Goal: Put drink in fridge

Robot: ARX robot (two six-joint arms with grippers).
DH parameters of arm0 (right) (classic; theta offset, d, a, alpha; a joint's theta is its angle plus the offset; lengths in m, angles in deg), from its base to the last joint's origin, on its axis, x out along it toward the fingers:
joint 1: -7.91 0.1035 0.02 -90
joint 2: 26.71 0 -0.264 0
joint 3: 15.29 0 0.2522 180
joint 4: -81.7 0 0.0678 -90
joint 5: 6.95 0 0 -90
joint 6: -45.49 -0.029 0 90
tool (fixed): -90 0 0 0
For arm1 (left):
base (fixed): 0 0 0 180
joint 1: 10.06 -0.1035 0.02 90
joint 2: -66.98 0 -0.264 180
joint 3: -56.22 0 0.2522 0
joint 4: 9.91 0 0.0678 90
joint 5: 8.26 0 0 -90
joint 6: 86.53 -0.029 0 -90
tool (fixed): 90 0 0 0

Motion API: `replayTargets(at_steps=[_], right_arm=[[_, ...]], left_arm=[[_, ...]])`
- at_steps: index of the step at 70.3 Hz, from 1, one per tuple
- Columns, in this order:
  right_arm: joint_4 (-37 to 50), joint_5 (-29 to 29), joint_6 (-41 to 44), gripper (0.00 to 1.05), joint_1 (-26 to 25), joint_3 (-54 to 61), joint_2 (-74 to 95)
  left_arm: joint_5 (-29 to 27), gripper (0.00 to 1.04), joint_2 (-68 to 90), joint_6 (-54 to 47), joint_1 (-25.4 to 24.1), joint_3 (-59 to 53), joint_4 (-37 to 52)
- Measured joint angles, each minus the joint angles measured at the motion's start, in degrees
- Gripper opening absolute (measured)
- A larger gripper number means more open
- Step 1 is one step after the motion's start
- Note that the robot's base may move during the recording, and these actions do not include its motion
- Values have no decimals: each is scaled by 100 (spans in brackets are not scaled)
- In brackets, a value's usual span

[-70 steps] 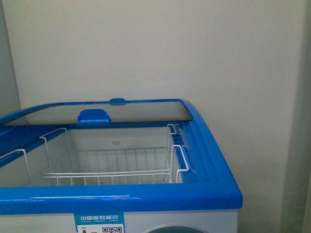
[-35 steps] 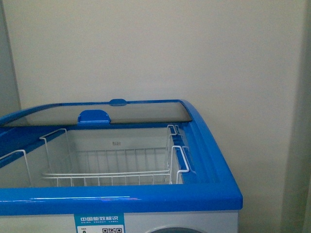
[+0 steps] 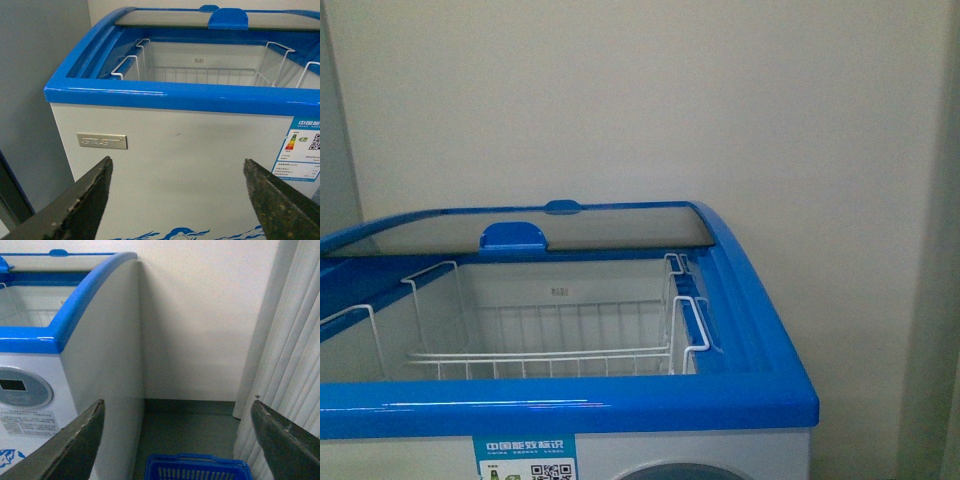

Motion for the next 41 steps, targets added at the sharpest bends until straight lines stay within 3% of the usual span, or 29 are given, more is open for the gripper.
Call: replayTargets(at_steps=[4, 41], right_arm=[[0, 0, -2, 99, 0, 0, 0], [0, 0, 0, 98, 0, 0, 0]], left_arm=[[0, 98, 0, -2, 0, 0, 0], [0, 97, 0, -2, 0, 0, 0]])
